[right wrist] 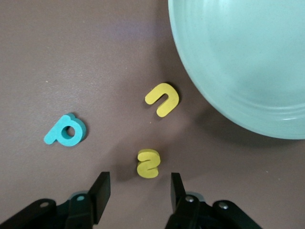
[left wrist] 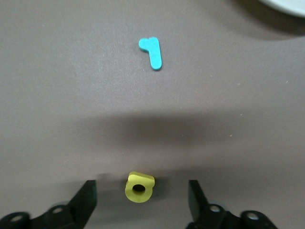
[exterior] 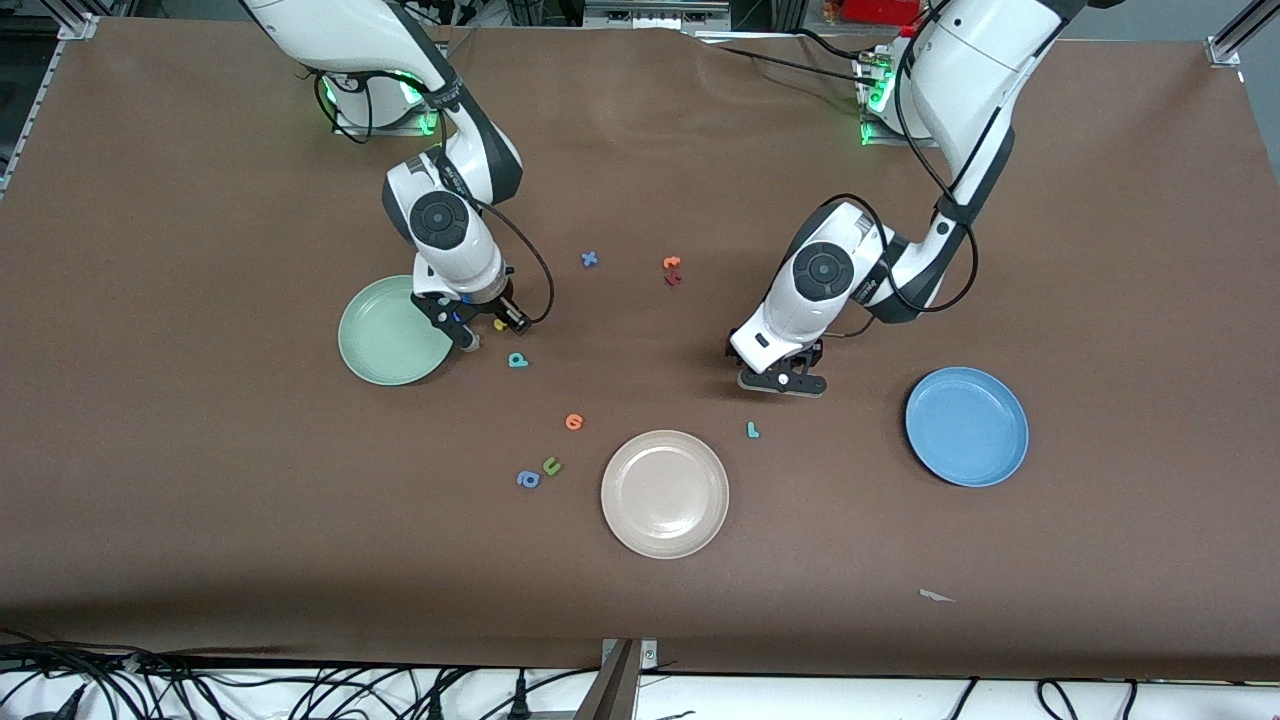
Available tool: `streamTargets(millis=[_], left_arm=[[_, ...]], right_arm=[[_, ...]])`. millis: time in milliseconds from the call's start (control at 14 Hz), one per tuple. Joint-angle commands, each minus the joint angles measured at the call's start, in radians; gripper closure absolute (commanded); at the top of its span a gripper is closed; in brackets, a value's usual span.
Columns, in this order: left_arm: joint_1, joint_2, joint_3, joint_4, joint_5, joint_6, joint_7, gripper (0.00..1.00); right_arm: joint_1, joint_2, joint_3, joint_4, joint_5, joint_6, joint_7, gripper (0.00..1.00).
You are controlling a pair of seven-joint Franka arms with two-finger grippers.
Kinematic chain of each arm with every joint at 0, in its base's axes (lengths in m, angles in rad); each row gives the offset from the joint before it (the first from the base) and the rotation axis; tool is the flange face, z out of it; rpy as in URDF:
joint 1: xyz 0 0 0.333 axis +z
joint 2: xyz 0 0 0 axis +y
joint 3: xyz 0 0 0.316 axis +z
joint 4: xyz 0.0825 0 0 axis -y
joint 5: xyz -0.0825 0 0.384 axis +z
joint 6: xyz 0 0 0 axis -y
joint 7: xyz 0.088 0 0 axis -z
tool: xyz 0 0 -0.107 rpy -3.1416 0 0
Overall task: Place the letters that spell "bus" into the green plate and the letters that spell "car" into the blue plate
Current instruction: 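Grasp the yellow letter with the left gripper while the right gripper grasps yellow z, then drop the yellow letter in the blue plate while the right gripper drops z in green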
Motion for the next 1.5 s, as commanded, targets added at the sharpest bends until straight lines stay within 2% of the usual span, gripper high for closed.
streamTargets(millis=[0,142,356,498,570,712,854,1139,1210,1424], left_arm=[[-0.012,0.032,0.005,0.012,0.047,0.007,-0.022,0.25],[-0.009,0.046,0.004,0.020,0.108,0.007,-0.047,0.32],[-0.011,0.045,0.004,0.022,0.116,0.006,-0.057,0.50],[-0.009,0.045,0.004,0.026,0.116,0.006,-0.058,0.56],[-0.009,0.045,0.004,0.025,0.118,0.006,-0.060,0.60],[-0.009,0.045,0.004,0.025,0.118,0.006,-0.063,0.70],[-0.008,0.045,0.005,0.025,0.118,0.006,-0.063,0.84],[0.011,0.019,0.011,0.040,0.119,-0.040,-0.048,0.87],[0.029,0.008,0.010,0.070,0.119,-0.110,-0.026,0.87],[0.096,0.002,0.008,0.181,0.121,-0.293,0.078,0.88]], right_arm=[[0.011,0.017,-0.010,-0.009,-0.015,0.040,0.026,0.47],[0.009,0.017,-0.012,-0.012,-0.015,0.051,0.028,0.51],[0.009,0.019,-0.023,-0.012,-0.018,0.051,0.028,0.52],[0.009,0.019,-0.033,-0.012,-0.018,0.058,0.028,0.55],[0.009,0.019,-0.033,-0.012,-0.018,0.061,0.028,0.60],[0.009,0.022,-0.033,-0.013,-0.020,0.061,0.028,0.80],[0.009,0.023,-0.033,-0.012,-0.020,0.061,0.025,0.90],[0.008,-0.004,-0.035,-0.003,-0.020,0.052,-0.027,0.91],[0.006,-0.030,-0.050,-0.003,-0.020,0.042,-0.069,0.91],[0.006,-0.112,-0.127,-0.003,-0.020,-0.101,-0.249,0.91]])
